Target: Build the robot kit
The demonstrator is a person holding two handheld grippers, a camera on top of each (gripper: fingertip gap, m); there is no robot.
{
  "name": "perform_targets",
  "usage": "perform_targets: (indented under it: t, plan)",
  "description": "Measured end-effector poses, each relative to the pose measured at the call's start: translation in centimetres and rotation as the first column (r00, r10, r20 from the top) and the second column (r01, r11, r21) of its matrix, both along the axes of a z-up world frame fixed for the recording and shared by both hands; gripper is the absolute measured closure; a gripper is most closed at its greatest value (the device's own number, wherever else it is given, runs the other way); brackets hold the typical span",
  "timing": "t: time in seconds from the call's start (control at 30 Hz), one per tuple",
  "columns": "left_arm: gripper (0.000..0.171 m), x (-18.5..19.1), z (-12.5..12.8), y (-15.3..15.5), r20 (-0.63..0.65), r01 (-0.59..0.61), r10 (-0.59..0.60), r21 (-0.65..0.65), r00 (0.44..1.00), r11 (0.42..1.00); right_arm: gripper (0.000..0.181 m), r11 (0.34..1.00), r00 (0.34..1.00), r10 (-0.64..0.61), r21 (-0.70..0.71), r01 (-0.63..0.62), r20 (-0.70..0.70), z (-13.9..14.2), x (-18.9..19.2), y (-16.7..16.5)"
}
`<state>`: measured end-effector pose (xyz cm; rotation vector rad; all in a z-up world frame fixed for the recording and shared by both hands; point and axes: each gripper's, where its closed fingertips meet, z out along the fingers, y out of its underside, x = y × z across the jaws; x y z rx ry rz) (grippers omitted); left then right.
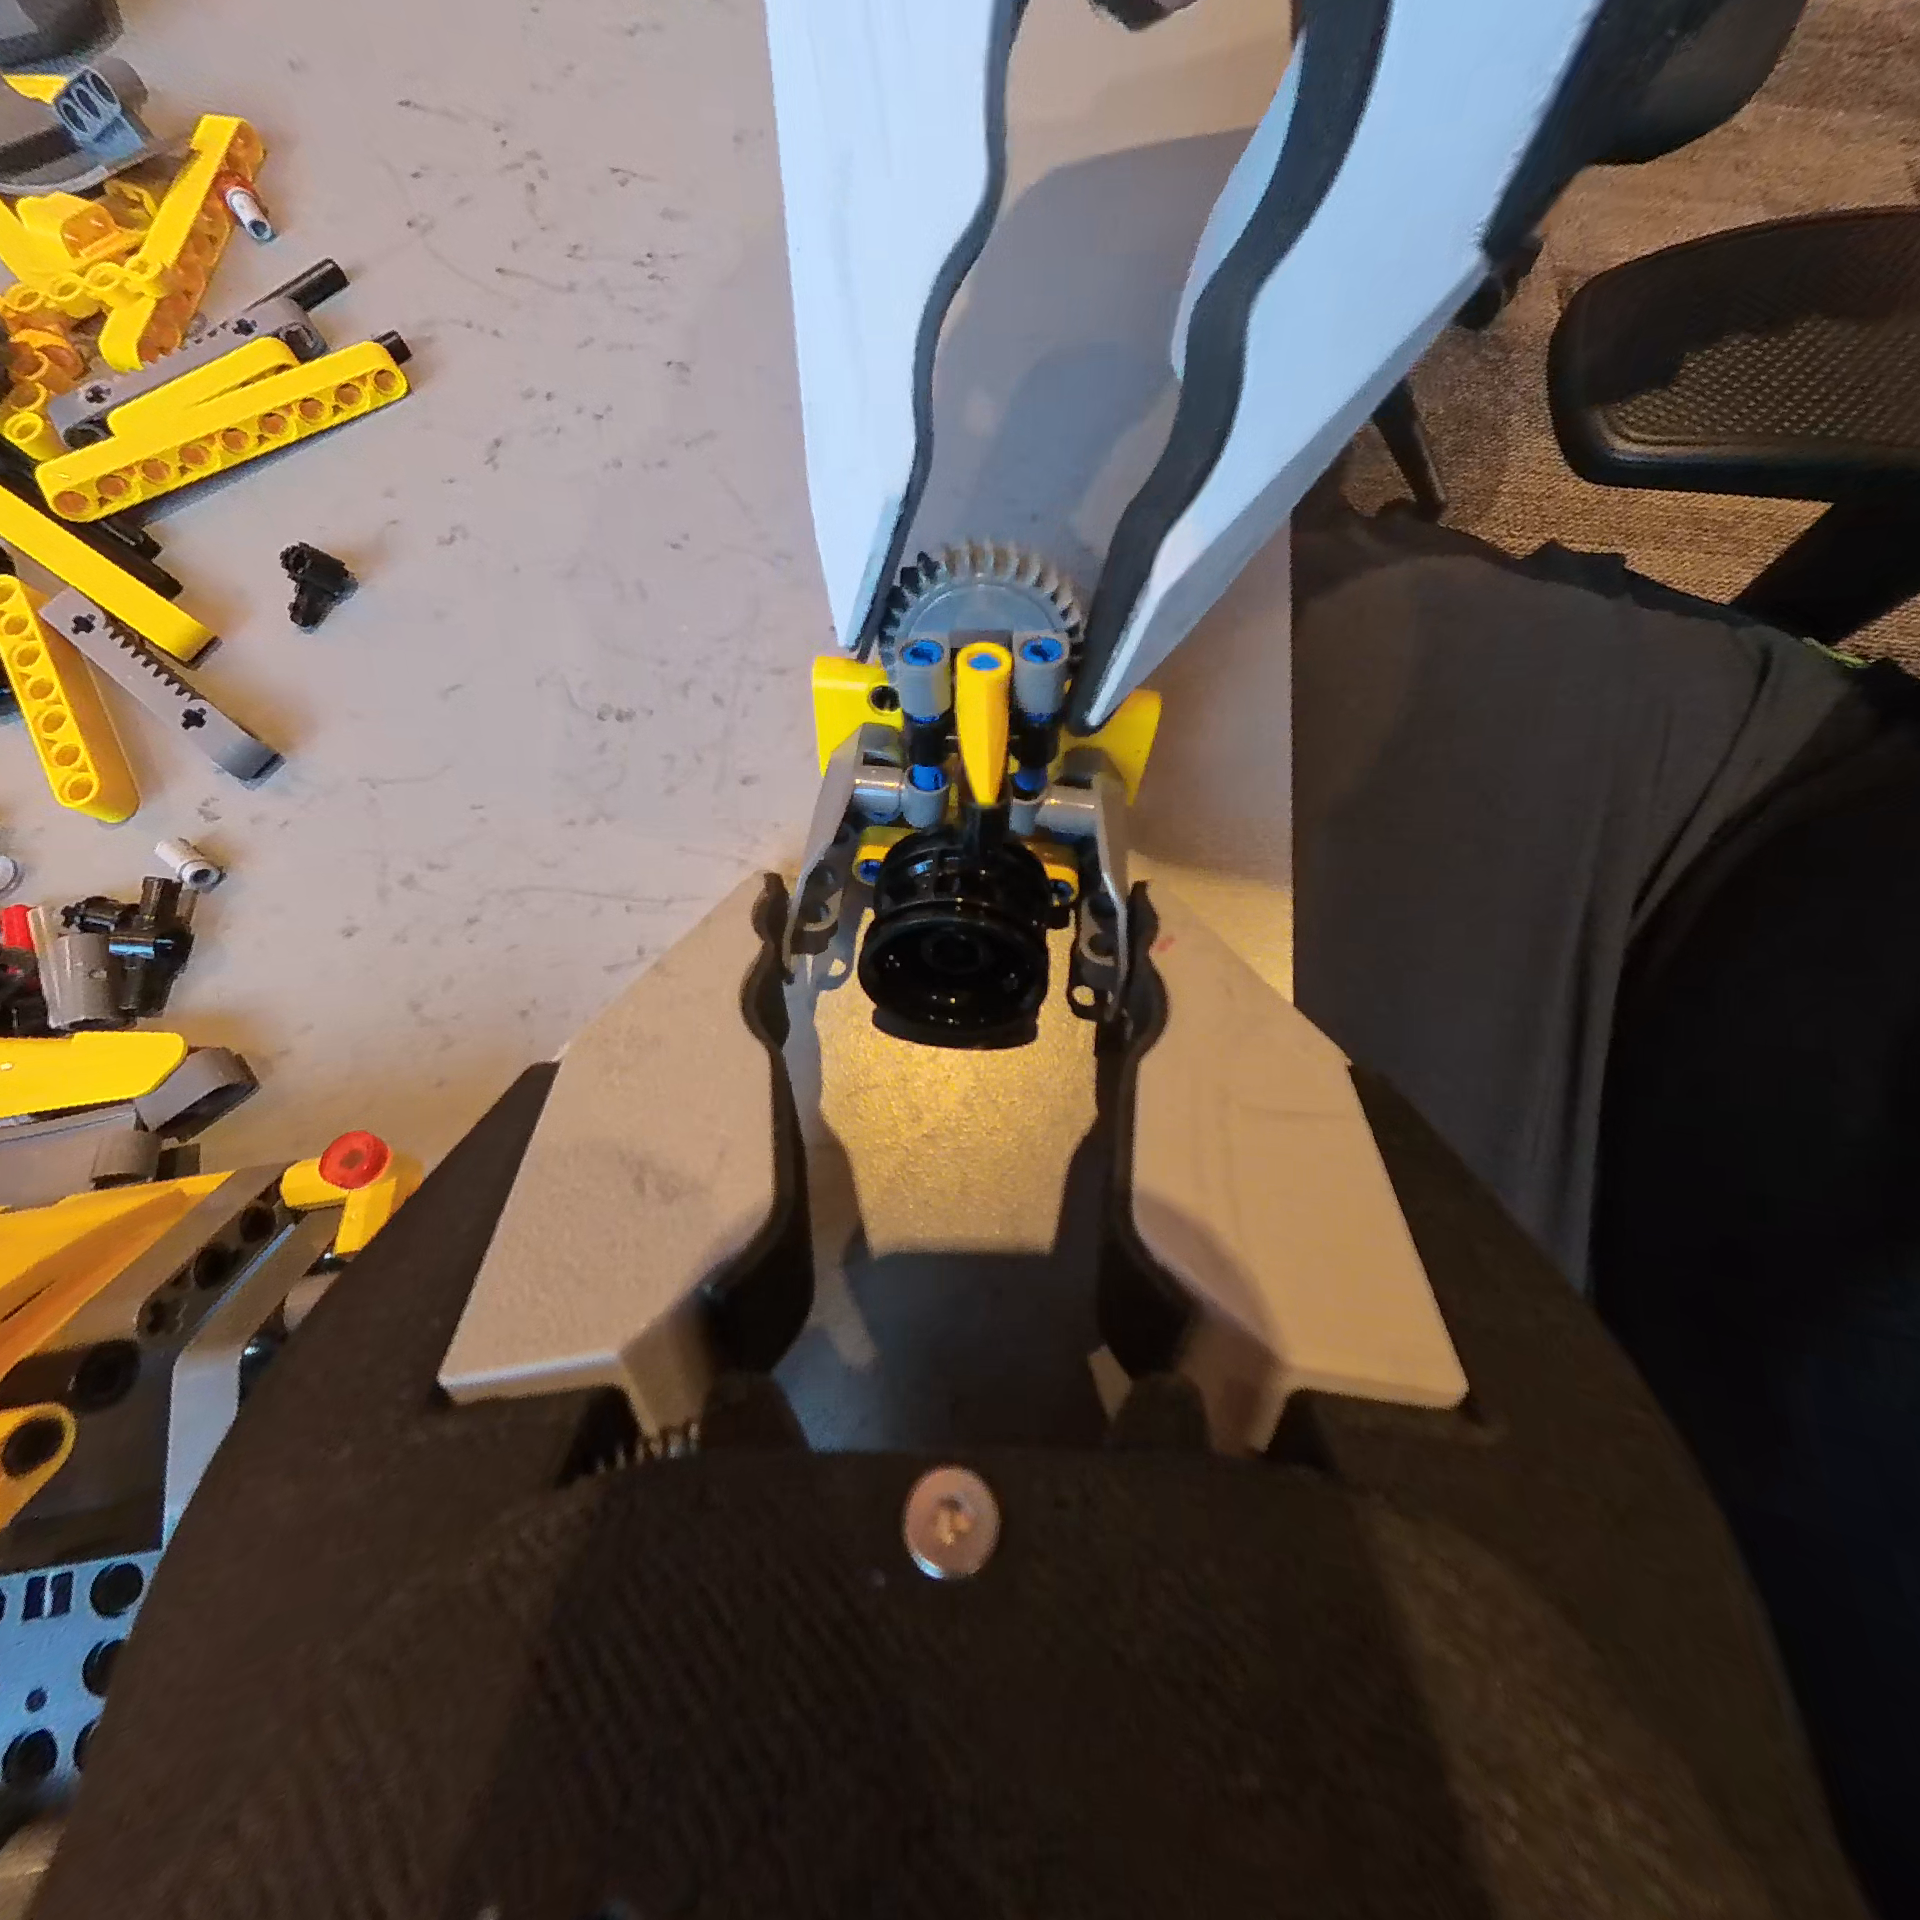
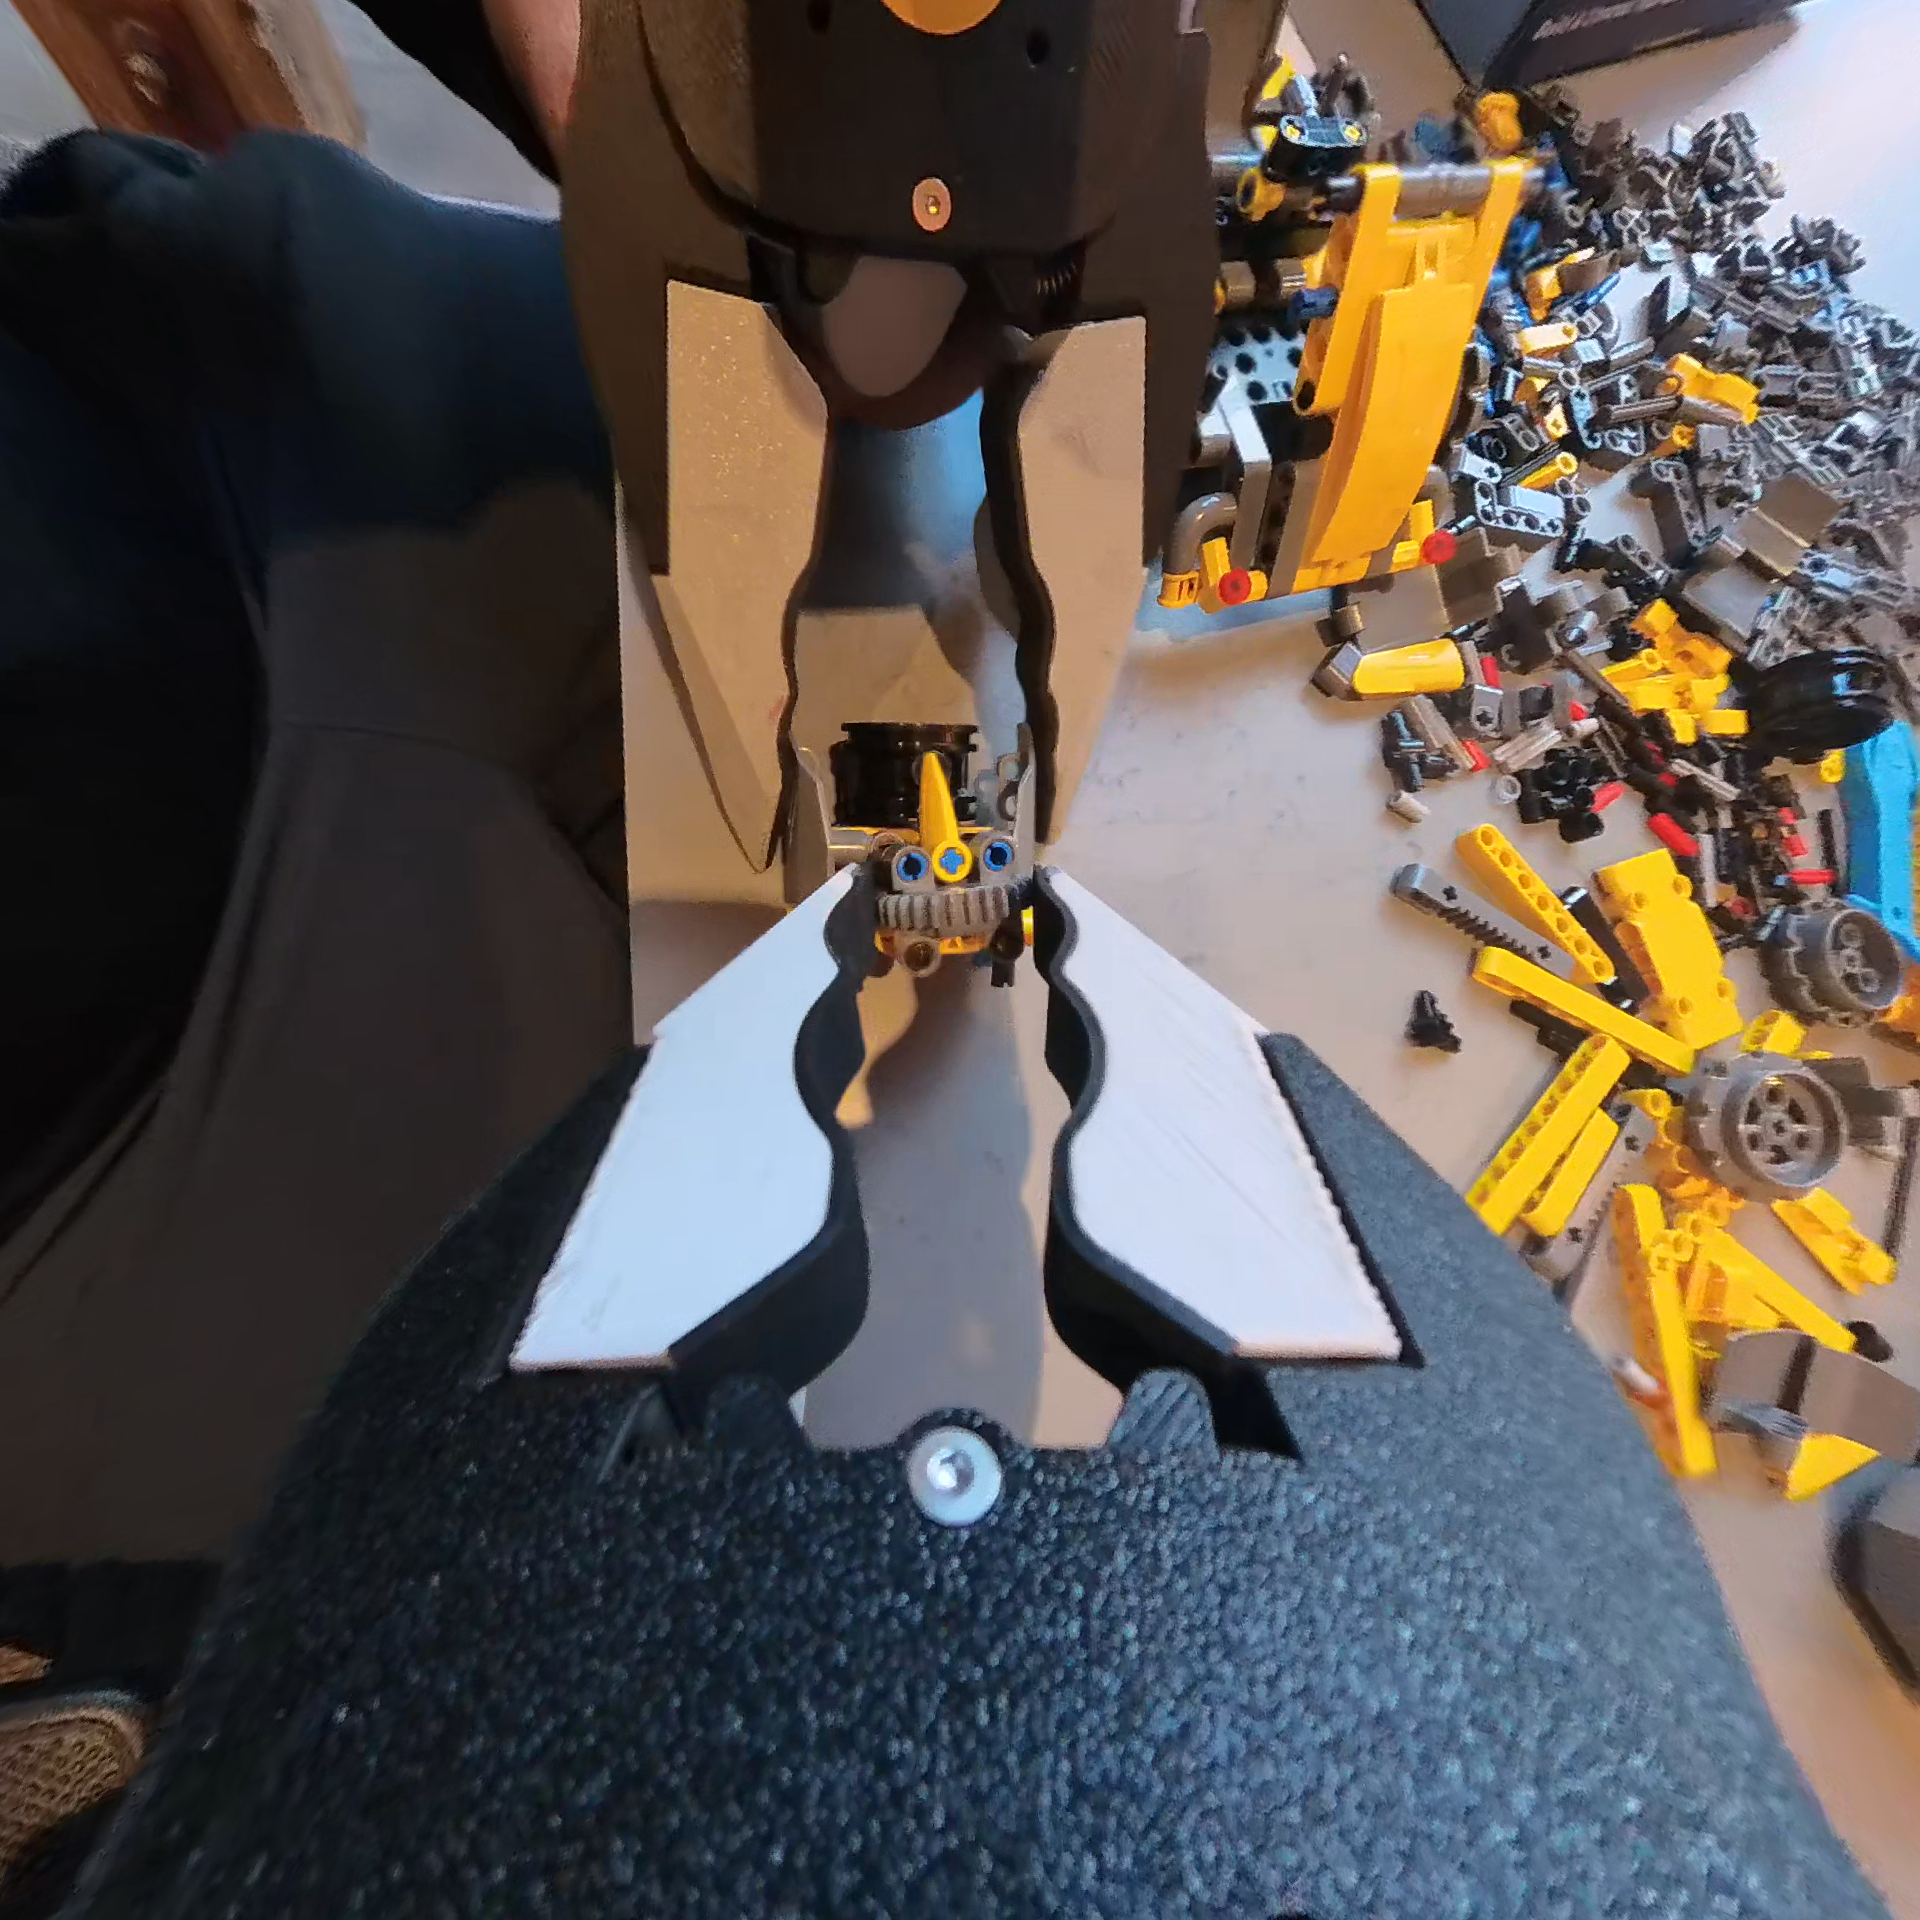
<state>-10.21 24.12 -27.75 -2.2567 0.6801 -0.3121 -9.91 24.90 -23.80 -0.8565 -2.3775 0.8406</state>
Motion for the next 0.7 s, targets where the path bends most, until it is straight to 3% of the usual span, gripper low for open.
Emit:
perform_targets:
  t: [0.2, 0.3, 0.4, 0.7]
  plan:
    - [0.108, 0.0, 0.0, 0.0, 0.0, 0.002, -0.002, 0.0, 1.0, 1.0, 0.151, 0.992, 0.987, 0.083, -0.11, -0.069, 0.134, 0.0, 0.2, -0.1]
    - [0.108, 0.0, 0.0, 0.0, 0.0, 0.002, -0.002, 0.0, 1.0, 1.0, 0.152, 0.991, 0.974, 0.119, -0.089, -0.104, 0.19, -0.1, 0.2, -0.1]
    - [0.107, -0.1, 0.1, 0.0, -0.007, -0.006, 0.006, 0.007, 1.0, 1.0, 0.152, 0.992, 0.977, 0.122, -0.041, -0.117, 0.175, -0.1, 0.0, -0.1]
    - [0.11, -0.3, 1.8, -0.5, 0.054, -0.018, 0.013, 0.095, 0.998, 0.995, 0.152, 0.993, 0.986, 0.106, -0.073, -0.097, 0.126, -0.1, -0.1, -0.2]
